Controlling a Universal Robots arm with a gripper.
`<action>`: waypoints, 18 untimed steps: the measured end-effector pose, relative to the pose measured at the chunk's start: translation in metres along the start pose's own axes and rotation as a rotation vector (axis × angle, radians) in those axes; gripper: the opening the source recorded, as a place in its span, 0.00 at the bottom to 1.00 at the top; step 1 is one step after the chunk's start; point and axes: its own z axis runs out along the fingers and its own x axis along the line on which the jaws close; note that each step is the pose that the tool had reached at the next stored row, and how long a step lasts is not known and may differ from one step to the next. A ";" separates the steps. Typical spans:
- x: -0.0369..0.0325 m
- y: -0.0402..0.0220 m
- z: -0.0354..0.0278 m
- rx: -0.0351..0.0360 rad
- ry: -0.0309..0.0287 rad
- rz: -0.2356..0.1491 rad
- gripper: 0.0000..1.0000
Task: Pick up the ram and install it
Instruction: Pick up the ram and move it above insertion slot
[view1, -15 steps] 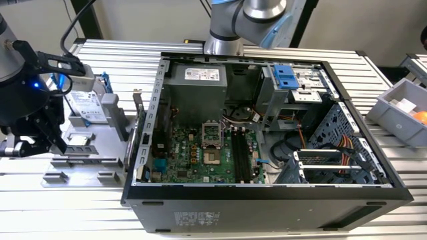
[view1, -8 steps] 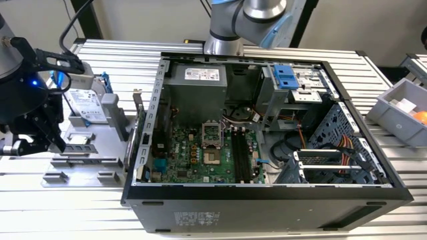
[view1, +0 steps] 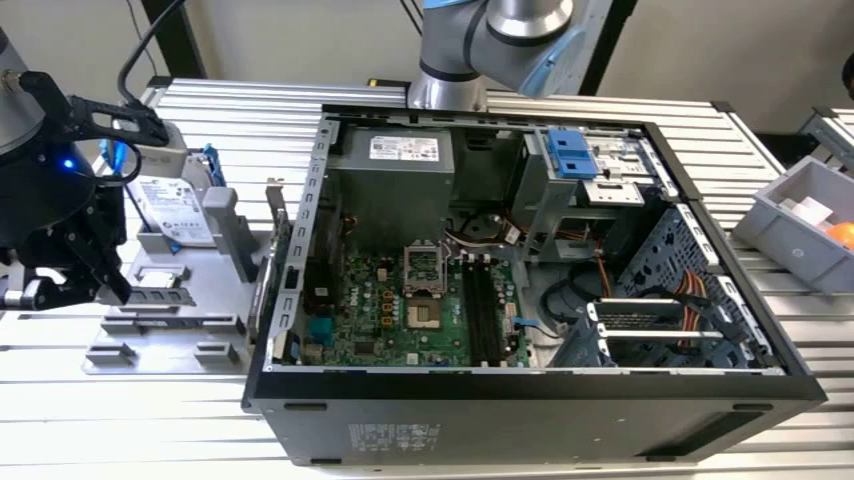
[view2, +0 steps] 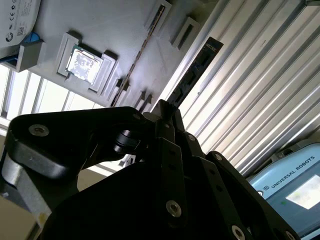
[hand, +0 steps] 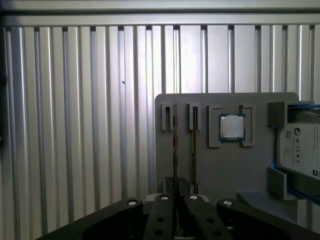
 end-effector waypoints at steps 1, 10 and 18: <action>0.0000 0.0000 -0.0002 -0.0001 0.0001 0.000 0.00; -0.0001 0.0001 -0.0024 -0.0001 0.0001 0.000 0.00; -0.0001 0.0001 -0.0070 0.0000 0.0000 0.000 0.00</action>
